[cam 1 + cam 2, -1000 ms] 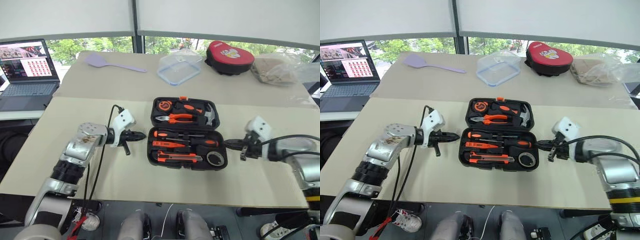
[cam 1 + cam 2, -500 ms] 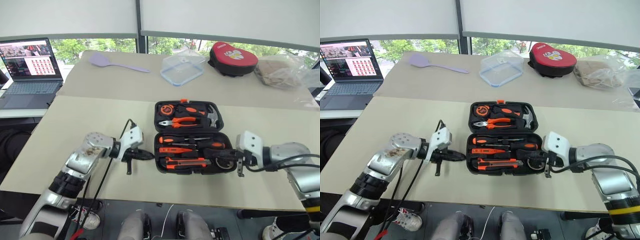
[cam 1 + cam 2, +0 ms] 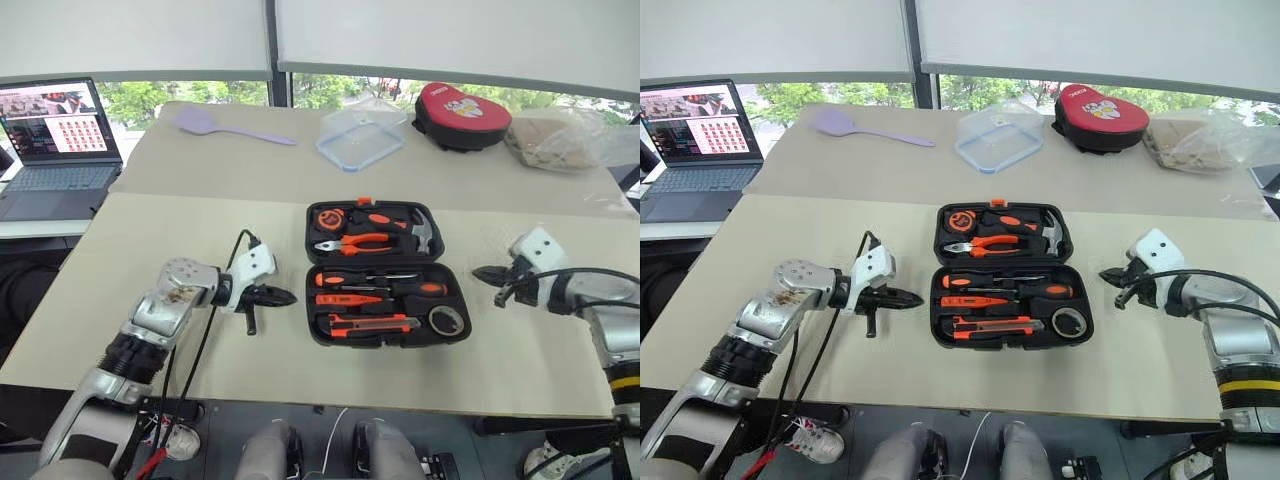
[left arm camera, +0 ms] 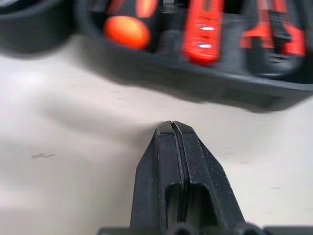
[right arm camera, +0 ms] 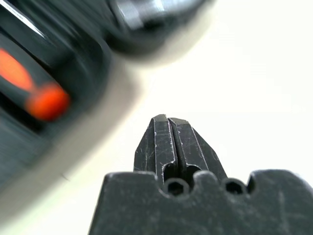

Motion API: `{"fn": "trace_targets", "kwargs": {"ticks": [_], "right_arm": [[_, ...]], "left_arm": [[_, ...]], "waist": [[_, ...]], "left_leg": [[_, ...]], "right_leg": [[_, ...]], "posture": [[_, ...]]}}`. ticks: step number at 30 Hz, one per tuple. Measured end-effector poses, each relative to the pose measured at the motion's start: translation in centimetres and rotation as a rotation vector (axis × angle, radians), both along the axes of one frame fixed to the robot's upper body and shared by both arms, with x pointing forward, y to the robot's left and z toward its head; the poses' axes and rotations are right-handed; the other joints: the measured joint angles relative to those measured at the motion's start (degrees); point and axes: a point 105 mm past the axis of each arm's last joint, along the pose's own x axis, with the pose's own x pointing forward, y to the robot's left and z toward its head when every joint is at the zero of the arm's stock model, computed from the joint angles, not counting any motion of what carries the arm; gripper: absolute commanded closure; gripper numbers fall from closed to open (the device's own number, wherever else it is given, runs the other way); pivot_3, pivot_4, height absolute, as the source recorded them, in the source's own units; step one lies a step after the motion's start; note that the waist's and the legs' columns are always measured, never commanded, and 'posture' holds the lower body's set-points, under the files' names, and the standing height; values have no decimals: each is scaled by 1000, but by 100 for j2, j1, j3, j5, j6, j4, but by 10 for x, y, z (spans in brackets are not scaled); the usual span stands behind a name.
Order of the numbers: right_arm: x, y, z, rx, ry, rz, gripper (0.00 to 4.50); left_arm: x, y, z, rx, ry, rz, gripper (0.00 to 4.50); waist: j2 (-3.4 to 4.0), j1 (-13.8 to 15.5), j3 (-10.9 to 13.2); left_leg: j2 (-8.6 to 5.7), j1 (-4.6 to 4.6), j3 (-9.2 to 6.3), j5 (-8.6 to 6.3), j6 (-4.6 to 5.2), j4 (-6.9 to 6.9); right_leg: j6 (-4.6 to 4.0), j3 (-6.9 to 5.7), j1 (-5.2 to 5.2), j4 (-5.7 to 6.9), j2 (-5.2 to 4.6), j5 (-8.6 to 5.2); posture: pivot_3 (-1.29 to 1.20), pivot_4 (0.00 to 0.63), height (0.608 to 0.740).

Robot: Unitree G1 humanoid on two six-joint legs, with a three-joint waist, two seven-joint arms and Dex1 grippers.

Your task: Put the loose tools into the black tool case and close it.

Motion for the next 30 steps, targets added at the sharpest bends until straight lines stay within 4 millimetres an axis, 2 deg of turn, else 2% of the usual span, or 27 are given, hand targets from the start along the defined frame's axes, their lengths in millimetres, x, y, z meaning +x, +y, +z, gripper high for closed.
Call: {"fn": "trace_targets", "kwargs": {"ticks": [3,6,7,13,25,30], "right_arm": [[2,8,-4,-10,-6,40,4500],[-1,29,-3,-21,-15,130,4500],[-5,40,-3,-40,-13,182,4500],[-34,54,-3,-116,33,307,4500],[-84,68,-9,-95,102,360,4500],[-96,67,-17,-70,118,323,4500]], "left_arm": [[4,-12,5,-35,-15,-9,4471],[3,-13,5,-30,-13,-19,4471],[0,-12,4,-14,-11,-38,4471],[-19,-2,-4,32,17,-88,4471],[-44,6,-10,70,23,-142,4471],[-54,13,-13,70,12,-128,4471]], "waist": [[-1,-12,0],[1,-43,-1],[1,-50,-1],[2,-55,-1],[3,-6,-2],[5,-4,-5]], "left_leg": [[0,2,1,0,0,1],[2,4,1,1,-3,0],[3,4,1,1,-3,-1],[4,1,0,0,-4,-8],[7,5,-4,-1,-5,-11],[8,11,-4,-3,-6,-13]], "right_leg": [[3,1,4,-1,3,1],[3,4,1,5,3,0],[4,3,-1,6,4,-1],[4,4,-5,0,1,-2],[2,9,-4,-1,-1,-4],[2,16,-1,-2,-1,-4]], "posture": [[0,150,731],[0,150,731],[0,150,731],[0,150,731],[0,150,731],[0,150,731]]}}
